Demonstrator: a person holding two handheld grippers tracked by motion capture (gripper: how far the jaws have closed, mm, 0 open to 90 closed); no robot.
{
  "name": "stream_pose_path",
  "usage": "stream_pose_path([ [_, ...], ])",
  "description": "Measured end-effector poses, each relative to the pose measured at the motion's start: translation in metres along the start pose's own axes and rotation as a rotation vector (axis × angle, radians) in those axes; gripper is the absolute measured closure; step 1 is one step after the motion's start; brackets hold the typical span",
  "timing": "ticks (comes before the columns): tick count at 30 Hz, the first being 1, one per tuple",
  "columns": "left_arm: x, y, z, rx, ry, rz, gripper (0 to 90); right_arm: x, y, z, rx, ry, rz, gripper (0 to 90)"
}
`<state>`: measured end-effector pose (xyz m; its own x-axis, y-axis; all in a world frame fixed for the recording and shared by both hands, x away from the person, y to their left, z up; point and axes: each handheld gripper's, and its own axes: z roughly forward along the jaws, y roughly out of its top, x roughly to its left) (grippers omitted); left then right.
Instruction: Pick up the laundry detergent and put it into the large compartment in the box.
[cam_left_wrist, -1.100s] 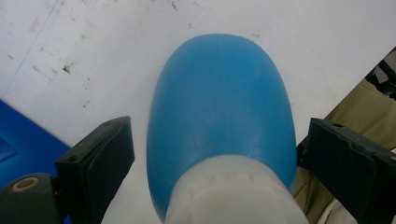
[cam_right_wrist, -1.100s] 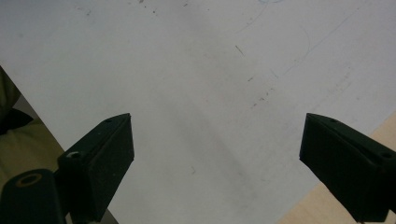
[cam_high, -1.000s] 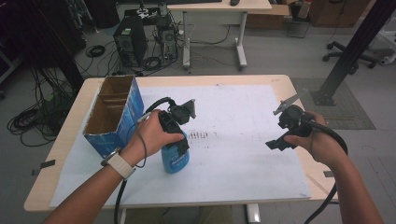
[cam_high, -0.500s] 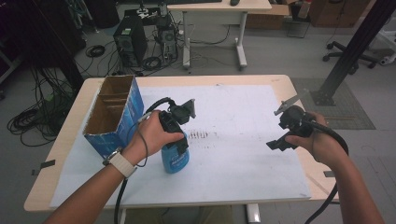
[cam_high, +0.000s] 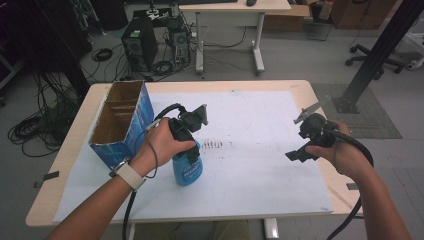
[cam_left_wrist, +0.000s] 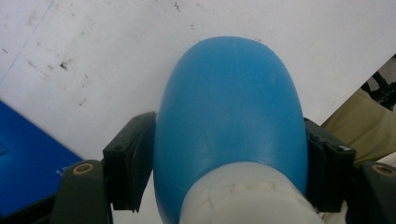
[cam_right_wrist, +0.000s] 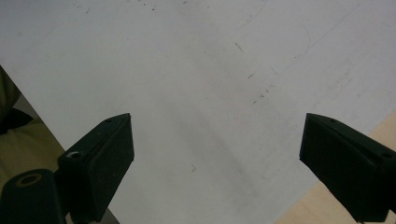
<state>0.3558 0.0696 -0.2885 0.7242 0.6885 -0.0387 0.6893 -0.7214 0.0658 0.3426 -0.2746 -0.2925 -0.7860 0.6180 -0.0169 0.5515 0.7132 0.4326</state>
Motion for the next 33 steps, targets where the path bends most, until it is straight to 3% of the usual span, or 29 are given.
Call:
stream_pose_path([
  [9,-0.0014,-0.0002,-0.0007,-0.008,0.002,-0.008,36.6,0.0005,-0.0008,-0.0002,0.0,0.0,0.006,10.1],
  [33,0.0014,-0.0024,-0.0085,-0.007,0.005,-0.029,37.2,0.0,0.0007,0.0002,0.0,0.0,0.003,10.1],
])
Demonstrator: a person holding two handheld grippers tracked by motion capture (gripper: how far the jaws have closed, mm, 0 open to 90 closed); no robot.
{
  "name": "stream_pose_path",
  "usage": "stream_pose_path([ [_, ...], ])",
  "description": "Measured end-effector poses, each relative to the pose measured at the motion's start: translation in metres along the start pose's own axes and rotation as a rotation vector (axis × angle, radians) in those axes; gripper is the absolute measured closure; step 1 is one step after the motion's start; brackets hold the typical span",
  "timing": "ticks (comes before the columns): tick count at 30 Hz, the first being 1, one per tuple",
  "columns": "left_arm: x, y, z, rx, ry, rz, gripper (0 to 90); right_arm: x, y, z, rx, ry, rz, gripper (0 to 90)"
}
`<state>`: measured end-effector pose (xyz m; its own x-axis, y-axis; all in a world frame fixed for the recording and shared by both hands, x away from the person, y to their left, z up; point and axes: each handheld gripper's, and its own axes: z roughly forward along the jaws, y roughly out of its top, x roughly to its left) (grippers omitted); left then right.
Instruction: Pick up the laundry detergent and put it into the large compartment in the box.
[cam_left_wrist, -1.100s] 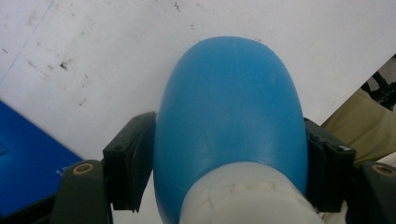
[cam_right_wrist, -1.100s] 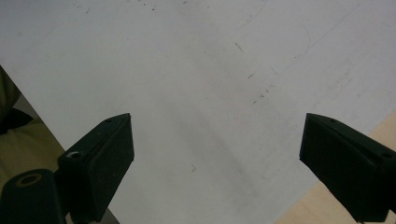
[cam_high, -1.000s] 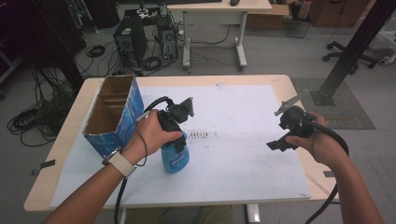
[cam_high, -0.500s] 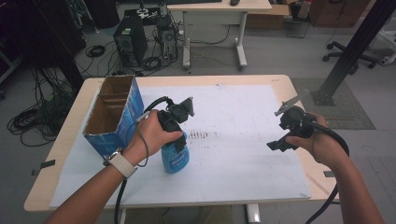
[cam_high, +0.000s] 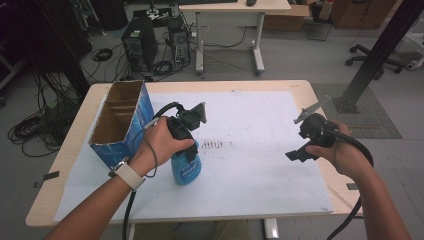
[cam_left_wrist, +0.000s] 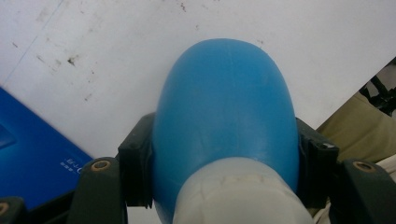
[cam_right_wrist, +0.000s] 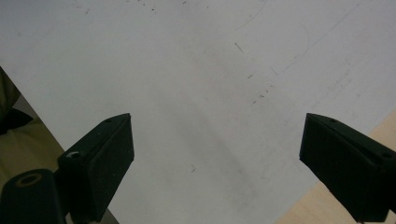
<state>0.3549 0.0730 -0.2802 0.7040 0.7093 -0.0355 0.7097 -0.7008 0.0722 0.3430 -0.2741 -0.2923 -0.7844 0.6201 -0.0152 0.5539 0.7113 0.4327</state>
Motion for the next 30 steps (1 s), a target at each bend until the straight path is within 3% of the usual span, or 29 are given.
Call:
stream_pose_path([
  [30,-0.009,-0.012,-0.044,-0.02,0.023,-0.036,37.3,0.005,0.003,-0.005,-0.011,-0.006,-0.014,10.1],
])
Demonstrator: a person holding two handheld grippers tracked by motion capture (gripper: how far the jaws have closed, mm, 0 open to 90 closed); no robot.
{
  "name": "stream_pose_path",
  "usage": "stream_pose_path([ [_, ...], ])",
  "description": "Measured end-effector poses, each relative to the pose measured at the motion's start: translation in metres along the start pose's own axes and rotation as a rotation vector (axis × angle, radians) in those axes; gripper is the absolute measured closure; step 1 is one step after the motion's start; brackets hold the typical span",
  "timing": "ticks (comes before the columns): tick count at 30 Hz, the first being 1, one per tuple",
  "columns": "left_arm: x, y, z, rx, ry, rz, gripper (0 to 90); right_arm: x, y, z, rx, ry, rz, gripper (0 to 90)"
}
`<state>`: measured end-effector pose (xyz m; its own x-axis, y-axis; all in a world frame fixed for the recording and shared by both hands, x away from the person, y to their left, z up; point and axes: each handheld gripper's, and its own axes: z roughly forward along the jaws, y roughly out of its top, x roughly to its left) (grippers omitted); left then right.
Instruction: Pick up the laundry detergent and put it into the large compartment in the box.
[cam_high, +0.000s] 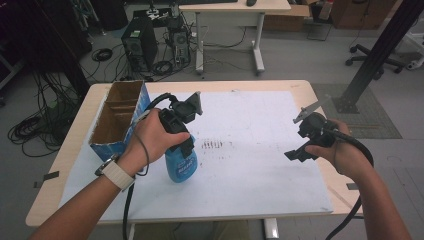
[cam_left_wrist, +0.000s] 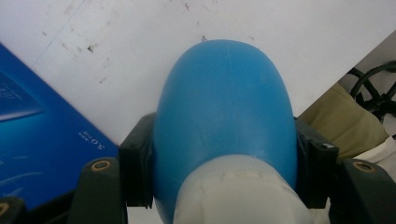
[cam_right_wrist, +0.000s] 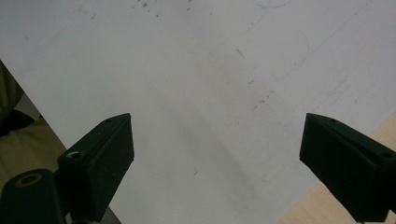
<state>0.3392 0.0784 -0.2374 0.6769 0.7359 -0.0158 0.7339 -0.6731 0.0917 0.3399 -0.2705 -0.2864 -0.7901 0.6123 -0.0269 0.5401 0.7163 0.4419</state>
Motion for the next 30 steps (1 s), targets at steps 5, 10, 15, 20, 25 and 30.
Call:
stream_pose_path([
  [5,0.0,-0.001,-0.006,0.001,0.008,-0.01,37.3,0.001,0.001,0.0,0.001,-0.001,-0.003,10.1],
  [10,0.001,-0.002,-0.012,0.001,0.005,-0.02,37.3,0.001,0.001,0.0,-0.002,-0.001,-0.004,10.1],
  [15,0.002,-0.003,-0.019,-0.005,0.007,-0.031,37.3,0.001,0.001,0.0,0.0,-0.001,-0.006,10.1],
  [20,0.002,-0.004,-0.027,-0.01,0.012,-0.042,37.3,0.001,0.001,0.002,0.003,0.005,-0.006,10.1],
  [25,0.002,-0.004,-0.034,-0.021,0.019,-0.052,37.3,0.001,0.002,0.002,0.004,0.005,-0.009,10.1],
  [30,0.004,-0.005,-0.044,-0.027,0.012,-0.066,37.3,0.001,0.004,0.001,0.0,0.006,-0.012,10.1],
])
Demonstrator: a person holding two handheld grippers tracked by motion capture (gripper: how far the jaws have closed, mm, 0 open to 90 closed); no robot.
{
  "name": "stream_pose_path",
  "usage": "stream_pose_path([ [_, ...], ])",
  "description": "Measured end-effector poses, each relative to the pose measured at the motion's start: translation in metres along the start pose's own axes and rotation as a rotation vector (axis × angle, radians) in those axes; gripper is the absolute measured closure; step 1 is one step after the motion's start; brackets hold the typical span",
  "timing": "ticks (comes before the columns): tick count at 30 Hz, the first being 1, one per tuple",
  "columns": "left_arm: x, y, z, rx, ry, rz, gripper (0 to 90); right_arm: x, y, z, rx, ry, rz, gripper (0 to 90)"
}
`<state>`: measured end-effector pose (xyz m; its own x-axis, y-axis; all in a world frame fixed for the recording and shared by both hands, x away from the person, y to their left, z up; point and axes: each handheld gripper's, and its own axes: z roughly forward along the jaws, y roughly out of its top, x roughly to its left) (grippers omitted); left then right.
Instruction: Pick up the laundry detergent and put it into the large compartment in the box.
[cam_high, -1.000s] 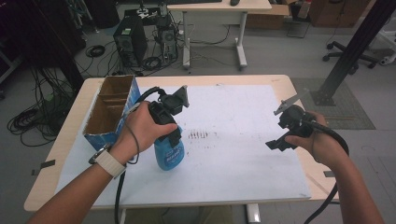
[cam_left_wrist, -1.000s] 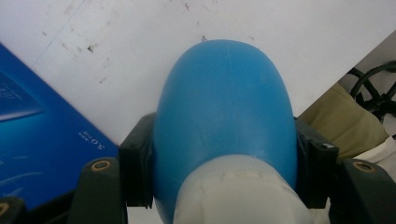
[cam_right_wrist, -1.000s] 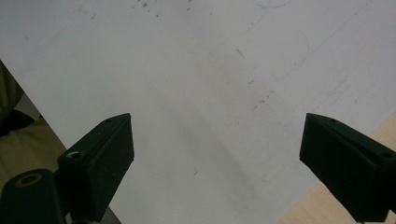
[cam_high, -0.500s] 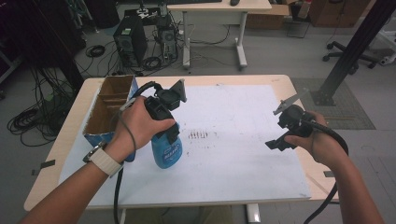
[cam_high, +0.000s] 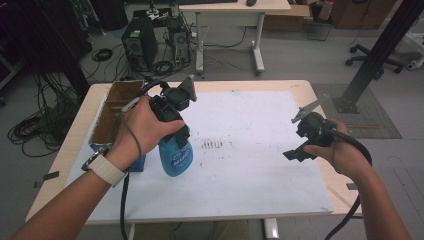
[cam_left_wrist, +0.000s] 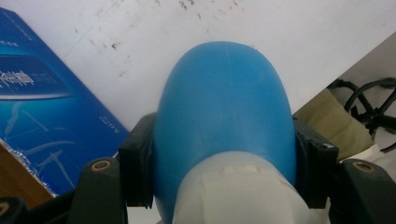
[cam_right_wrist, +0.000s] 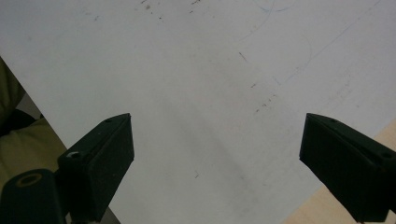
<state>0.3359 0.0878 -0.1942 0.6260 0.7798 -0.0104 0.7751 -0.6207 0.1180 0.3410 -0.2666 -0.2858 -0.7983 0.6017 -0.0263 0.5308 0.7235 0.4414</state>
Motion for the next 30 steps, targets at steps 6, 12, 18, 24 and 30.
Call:
stream_pose_path([
  [6,0.001,0.0,-0.011,-0.001,0.009,-0.019,37.3,0.0,0.002,0.001,0.001,0.0,-0.004,10.1],
  [12,0.003,0.0,-0.024,-0.004,0.021,-0.031,37.3,0.0,0.002,0.0,-0.002,0.0,-0.003,10.1],
  [18,0.007,0.0,-0.034,-0.014,0.016,-0.055,37.3,-0.002,0.001,0.0,-0.001,-0.004,0.001,10.1],
  [24,0.008,-0.001,-0.043,-0.023,0.027,-0.066,37.3,-0.002,0.002,-0.001,-0.008,-0.006,-0.001,10.1],
  [30,0.011,0.0,-0.051,-0.031,0.032,-0.096,37.3,-0.003,0.001,-0.003,-0.013,-0.01,0.004,10.1],
])
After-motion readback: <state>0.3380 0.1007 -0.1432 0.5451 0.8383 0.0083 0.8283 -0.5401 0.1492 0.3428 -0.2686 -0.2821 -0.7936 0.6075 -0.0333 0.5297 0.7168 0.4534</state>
